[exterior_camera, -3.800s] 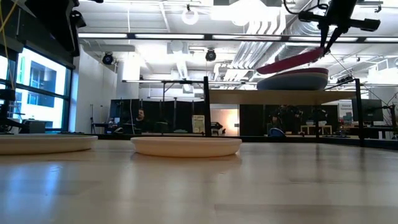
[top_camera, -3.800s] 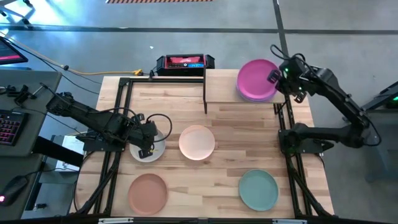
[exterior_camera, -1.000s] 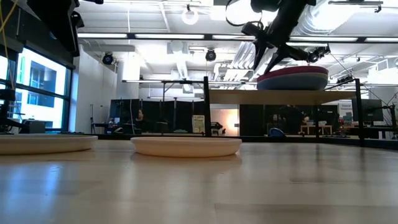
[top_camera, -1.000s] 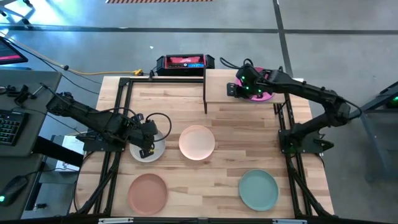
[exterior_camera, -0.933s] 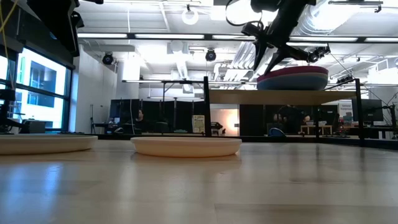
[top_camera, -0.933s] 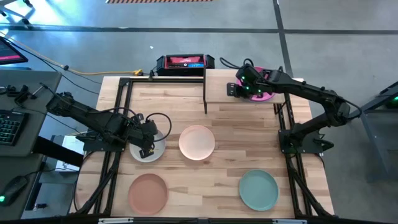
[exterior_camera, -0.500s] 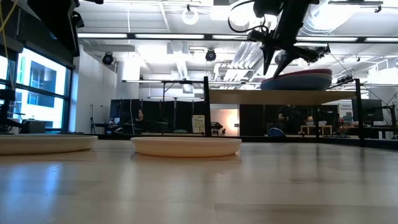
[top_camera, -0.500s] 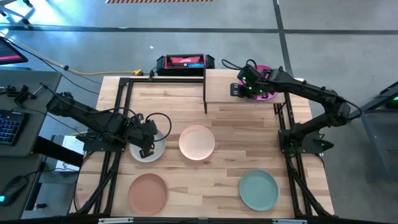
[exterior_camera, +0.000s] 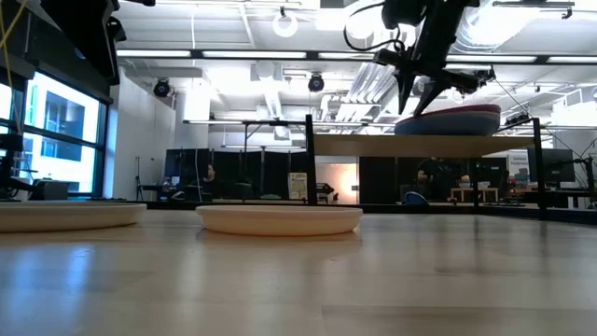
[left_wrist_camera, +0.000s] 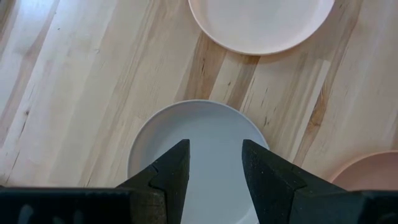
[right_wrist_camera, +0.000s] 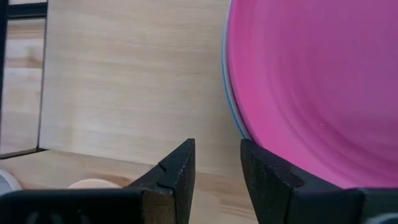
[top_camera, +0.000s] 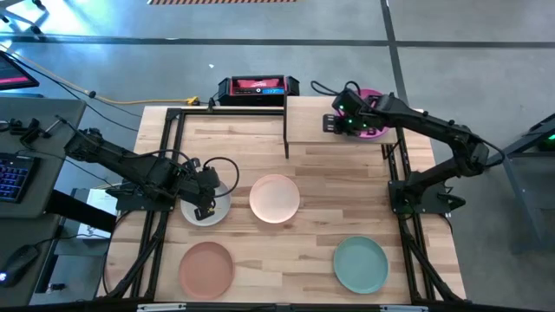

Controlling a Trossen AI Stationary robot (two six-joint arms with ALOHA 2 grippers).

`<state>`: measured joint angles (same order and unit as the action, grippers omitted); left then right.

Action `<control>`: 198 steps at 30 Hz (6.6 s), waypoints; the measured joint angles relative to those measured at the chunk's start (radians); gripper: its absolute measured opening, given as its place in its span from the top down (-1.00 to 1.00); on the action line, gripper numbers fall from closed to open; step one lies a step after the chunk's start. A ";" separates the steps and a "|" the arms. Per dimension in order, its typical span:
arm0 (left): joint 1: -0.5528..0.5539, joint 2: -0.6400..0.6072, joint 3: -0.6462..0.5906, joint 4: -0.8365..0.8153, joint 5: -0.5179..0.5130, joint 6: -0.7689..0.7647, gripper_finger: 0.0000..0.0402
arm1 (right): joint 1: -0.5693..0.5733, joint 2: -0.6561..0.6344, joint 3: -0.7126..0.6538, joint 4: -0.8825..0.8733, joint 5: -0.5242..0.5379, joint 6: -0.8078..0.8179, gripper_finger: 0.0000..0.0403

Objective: Place and stack plates onto a shelf
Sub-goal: Stack the pink plate on top of the purple plate on the shelf, then put the light orange plate on the shelf

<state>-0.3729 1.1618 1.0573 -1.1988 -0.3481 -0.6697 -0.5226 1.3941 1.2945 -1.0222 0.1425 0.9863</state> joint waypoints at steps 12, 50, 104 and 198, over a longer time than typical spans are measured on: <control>0.000 0.000 0.000 0.000 0.000 0.000 0.31 | 0.031 -0.001 0.000 0.016 -0.093 -0.019 0.38; 0.000 0.183 0.000 0.232 0.032 -0.095 0.31 | 0.603 0.217 0.000 0.175 -0.124 0.217 0.38; -0.001 0.183 0.000 0.225 0.102 -0.403 0.31 | 0.542 0.574 0.000 0.365 -0.014 0.048 0.44; -0.001 0.183 0.000 0.226 0.076 -0.394 0.31 | 0.470 0.111 -0.001 0.195 -0.141 -0.132 1.00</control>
<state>-0.3737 1.3445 1.0573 -0.9731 -0.2726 -1.0641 -0.0531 1.5054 1.2938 -0.8275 0.0013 0.8539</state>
